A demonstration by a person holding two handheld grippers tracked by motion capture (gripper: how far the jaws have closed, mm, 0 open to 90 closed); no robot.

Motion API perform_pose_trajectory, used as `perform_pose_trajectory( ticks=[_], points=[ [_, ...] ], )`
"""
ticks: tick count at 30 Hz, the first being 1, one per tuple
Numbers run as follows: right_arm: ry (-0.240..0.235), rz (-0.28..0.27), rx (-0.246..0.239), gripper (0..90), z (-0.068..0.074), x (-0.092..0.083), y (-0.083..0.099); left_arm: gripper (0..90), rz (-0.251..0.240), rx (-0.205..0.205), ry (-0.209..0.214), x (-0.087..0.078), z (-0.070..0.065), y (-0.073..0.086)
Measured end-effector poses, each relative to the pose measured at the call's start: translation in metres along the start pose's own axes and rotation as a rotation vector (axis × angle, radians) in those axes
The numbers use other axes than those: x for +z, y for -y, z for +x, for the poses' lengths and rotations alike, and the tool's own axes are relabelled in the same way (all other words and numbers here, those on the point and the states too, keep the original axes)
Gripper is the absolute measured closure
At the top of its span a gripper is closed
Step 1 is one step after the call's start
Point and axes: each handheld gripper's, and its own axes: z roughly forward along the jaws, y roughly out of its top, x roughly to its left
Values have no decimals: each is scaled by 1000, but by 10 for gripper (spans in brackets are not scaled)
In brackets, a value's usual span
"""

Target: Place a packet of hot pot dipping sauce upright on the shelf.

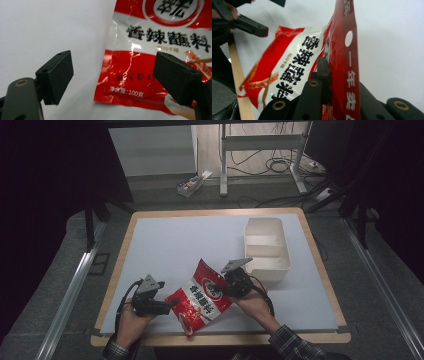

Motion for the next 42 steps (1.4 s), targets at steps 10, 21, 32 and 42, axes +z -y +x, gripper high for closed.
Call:
perform_pose_trajectory(
  ticks=[10,21,32,42],
  points=[
    [4,-46,-20,879,-4,-28,-27,82,81,-26,18,9,2,2],
    [-66,-98,-13,880,-7,-49,-59,45,91,-17,21,8,3,3],
    [-8,-116,-45,879,-16,-63,-82,52,116,2,30,11,1,3],
    [80,-160,-33,878,-42,-76,-106,60,139,-5,57,14,3,5]
  ],
)
